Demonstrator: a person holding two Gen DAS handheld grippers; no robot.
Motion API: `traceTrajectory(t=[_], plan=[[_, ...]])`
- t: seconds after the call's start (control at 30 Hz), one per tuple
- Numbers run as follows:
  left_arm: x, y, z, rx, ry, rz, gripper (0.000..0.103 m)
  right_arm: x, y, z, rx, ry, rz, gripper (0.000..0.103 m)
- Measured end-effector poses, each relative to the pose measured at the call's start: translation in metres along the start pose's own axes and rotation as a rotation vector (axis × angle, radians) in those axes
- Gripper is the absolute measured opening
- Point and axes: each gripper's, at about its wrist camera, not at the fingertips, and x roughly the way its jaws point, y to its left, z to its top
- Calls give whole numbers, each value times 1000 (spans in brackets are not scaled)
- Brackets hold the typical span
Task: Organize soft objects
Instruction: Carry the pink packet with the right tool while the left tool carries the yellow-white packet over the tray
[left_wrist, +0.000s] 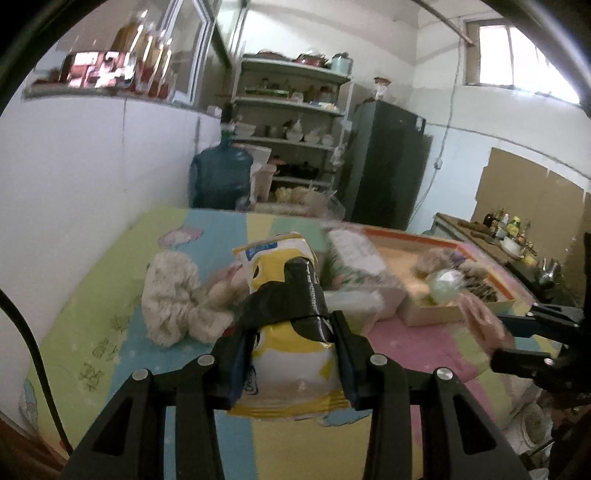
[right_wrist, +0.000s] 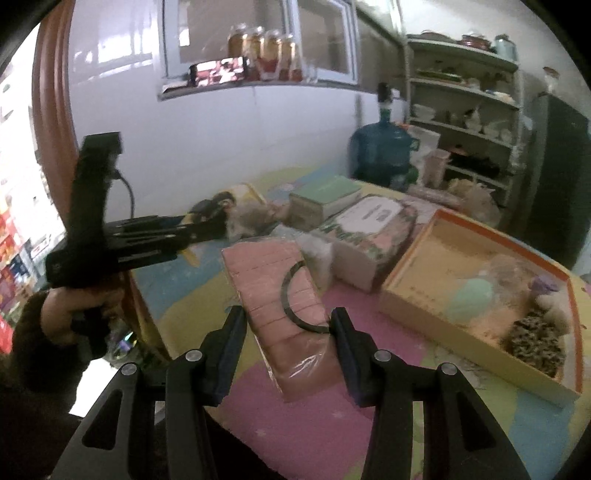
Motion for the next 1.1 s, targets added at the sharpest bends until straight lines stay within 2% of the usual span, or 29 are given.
traceTrajectory(t=[0.23,0.57,0.83,1.1], plan=[[-5,-39,21,49,-41,-70,42,-27,-20,0,35,-45,-82,49],[23,-97,43,115,-20,-188,42,-62,-56,-5,75,-72,-214,49],[63,-140,62,154,-1,-214,42,-74,-112,-2,139,-61,-335,49],[116,-167,71,149,64,-209,42,-68,-169,0,200,-34,-389,49]])
